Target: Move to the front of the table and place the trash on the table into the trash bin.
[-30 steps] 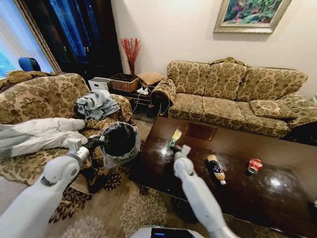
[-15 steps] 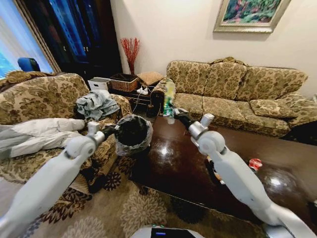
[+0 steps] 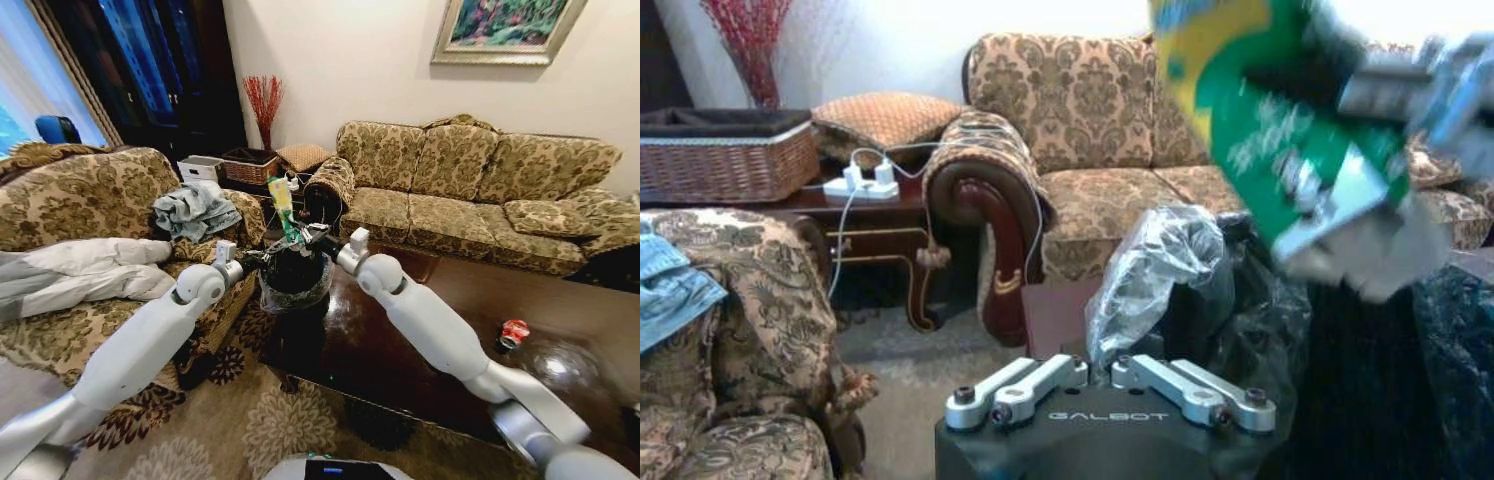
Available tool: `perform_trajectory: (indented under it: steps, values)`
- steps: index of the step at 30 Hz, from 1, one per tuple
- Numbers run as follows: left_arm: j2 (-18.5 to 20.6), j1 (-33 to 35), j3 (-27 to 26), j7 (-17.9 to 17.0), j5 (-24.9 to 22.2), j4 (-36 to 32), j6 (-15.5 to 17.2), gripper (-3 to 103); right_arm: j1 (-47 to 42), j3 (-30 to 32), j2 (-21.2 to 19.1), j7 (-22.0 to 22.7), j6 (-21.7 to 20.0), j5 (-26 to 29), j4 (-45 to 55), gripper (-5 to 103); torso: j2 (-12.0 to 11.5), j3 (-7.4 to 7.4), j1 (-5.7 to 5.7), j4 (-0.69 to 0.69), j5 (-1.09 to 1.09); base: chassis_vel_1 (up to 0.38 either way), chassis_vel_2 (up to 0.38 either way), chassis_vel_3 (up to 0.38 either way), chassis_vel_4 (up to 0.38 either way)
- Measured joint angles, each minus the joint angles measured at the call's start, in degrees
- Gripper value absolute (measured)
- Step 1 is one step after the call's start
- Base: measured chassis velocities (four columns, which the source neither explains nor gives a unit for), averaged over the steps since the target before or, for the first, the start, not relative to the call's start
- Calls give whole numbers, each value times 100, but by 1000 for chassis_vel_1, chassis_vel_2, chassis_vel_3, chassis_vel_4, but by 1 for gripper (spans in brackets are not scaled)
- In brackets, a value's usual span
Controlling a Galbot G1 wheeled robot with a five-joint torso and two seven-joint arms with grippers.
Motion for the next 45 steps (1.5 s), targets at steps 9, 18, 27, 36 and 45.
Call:
perform_trajectory:
  steps: [9,18,27,36,45]
  values:
    - [15,41,-102,-39,-70,-216,67,3,-264,-378,68,660,207,-300,70,26,0,0,0,-1,0,0,0,0,0]
    - [112,317,-487,-67,-92,-415,118,3,-278,-325,-109,858,90,-112,547,59,0,0,0,-3,0,0,0,0,0]
    - [317,1356,-1558,-222,-117,-1012,157,3,-305,201,-567,1456,-344,583,1575,96,1,-1,-1,1,0,0,0,0,0]
    - [120,2084,-1876,-325,242,-1495,92,3,-1989,2155,-1616,2048,-1016,890,2496,100,1,-1,-1,-5,0,0,0,0,0]
    - [-515,2965,-2285,-307,869,-2184,95,3,-5064,4172,-1278,2676,-1309,52,3258,100,2,-1,-2,-2,1,0,0,0,0]
